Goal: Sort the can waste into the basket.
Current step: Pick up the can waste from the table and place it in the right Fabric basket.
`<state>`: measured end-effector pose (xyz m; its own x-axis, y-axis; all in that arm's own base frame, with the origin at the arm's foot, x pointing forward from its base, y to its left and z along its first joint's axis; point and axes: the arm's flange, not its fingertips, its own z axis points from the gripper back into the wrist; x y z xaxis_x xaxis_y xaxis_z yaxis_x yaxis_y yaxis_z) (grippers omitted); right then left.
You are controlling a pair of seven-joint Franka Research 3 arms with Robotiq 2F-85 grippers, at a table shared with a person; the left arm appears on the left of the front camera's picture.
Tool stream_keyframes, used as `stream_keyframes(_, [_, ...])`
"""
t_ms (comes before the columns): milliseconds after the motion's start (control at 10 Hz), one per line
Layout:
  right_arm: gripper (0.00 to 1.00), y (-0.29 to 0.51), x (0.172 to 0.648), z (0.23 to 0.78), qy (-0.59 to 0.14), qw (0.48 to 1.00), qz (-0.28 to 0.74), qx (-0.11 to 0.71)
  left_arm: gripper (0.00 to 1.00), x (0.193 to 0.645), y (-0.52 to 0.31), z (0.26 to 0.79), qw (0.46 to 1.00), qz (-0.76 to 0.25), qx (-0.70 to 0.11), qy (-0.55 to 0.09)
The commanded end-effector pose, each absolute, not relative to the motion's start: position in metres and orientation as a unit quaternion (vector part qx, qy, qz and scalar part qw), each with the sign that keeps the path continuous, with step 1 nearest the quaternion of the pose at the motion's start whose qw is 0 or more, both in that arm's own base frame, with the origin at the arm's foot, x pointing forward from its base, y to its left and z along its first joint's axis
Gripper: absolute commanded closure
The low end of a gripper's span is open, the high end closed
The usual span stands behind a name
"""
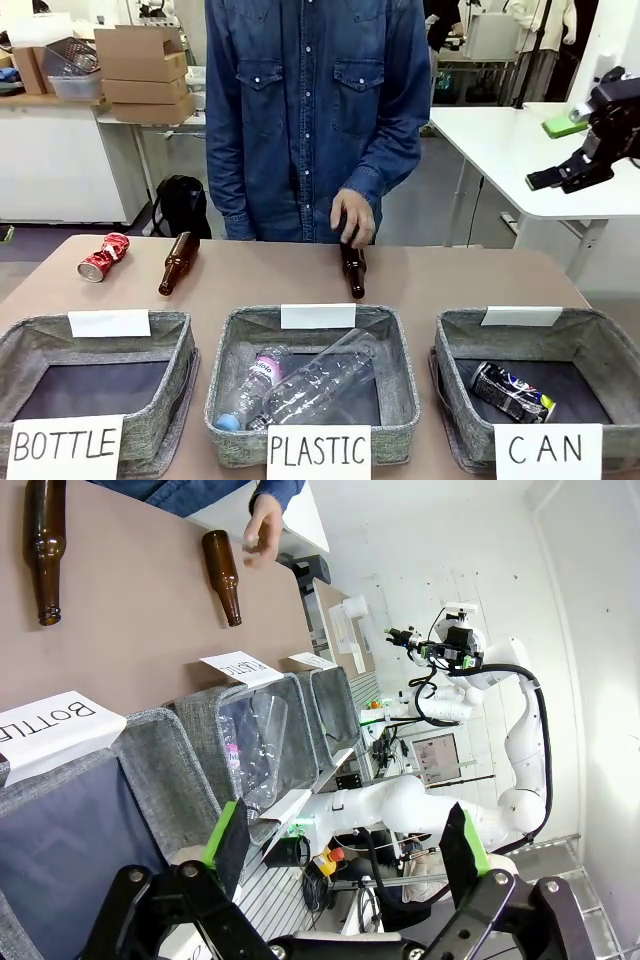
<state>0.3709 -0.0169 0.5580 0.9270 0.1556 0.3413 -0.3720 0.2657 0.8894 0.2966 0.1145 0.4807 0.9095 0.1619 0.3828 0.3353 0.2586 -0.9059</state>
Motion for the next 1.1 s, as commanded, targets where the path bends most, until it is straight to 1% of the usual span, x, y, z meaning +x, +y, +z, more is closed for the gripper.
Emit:
stream_keyframes(0, [0.0, -0.019, 0.37, 0.559, -0.094, 0.789, 0.175, 0.582, 0.0, 0.295, 0.114, 0.482, 0.762, -0.065, -0.609, -0.211])
stream_keyframes(700, [0.0, -0.019, 0.37, 0.559, -0.094, 0.789, 0.175, 0.582, 0.0, 0.297, 0.115, 0.481, 0.766, -0.057, -0.606, -0.205])
stream_keyframes(800, [0.0, -0.019, 0.37, 0.559, -0.094, 0.789, 0.175, 0.582, 0.0, 0.31, 0.106, 0.488, 0.79, -0.054, -0.581, -0.19])
stream_keyframes(900, [0.0, -0.019, 0.37, 0.559, -0.094, 0.789, 0.175, 0.582, 0.0, 0.333, 0.092, 0.493, 0.817, -0.064, -0.549, -0.163])
stream_keyframes(1000, [0.0, -0.019, 0.37, 0.559, -0.094, 0.789, 0.175, 0.582, 0.0, 0.359, 0.079, 0.492, 0.853, -0.056, -0.5, -0.143])
